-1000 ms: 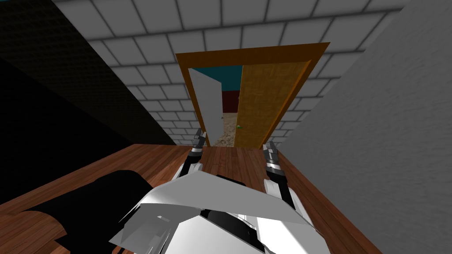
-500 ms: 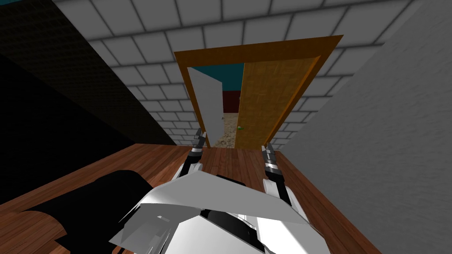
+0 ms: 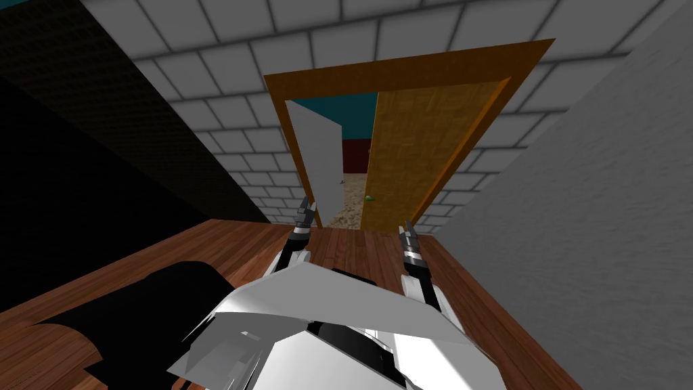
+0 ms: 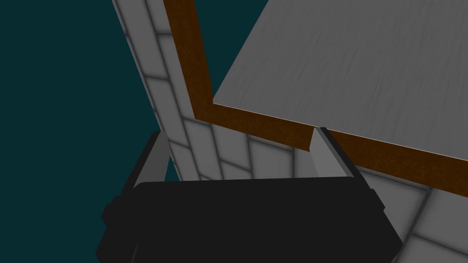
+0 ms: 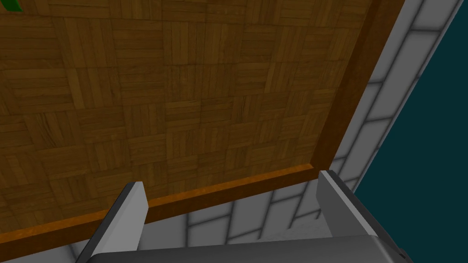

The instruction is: Push the door open

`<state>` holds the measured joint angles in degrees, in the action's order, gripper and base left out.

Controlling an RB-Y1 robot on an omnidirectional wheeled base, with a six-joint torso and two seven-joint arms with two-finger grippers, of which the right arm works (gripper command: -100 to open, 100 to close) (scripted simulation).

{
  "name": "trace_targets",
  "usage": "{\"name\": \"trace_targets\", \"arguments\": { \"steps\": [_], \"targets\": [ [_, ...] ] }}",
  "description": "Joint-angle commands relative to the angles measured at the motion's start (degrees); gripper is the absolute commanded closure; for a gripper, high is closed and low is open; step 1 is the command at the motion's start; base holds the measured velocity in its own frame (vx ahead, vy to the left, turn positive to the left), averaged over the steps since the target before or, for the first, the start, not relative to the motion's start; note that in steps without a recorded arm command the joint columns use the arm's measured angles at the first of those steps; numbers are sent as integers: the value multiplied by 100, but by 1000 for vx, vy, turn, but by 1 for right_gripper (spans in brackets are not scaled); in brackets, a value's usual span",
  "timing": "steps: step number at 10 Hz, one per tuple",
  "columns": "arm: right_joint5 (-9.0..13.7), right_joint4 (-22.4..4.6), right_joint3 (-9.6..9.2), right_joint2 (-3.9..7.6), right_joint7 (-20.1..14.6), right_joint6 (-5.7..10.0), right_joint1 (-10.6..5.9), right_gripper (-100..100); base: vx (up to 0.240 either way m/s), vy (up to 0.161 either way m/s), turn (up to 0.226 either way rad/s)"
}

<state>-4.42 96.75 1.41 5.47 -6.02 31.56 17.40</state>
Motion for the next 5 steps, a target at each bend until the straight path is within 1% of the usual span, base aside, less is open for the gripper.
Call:
{"name": "trace_targets", "arguments": {
  "steps": [1,5],
  "targets": [
    [7,-207,5,5,25,43,-77,-100,104,-18,43],
    [25,-716,15,5,79,158,-246,-100,100,-1,43]
  ]
}}
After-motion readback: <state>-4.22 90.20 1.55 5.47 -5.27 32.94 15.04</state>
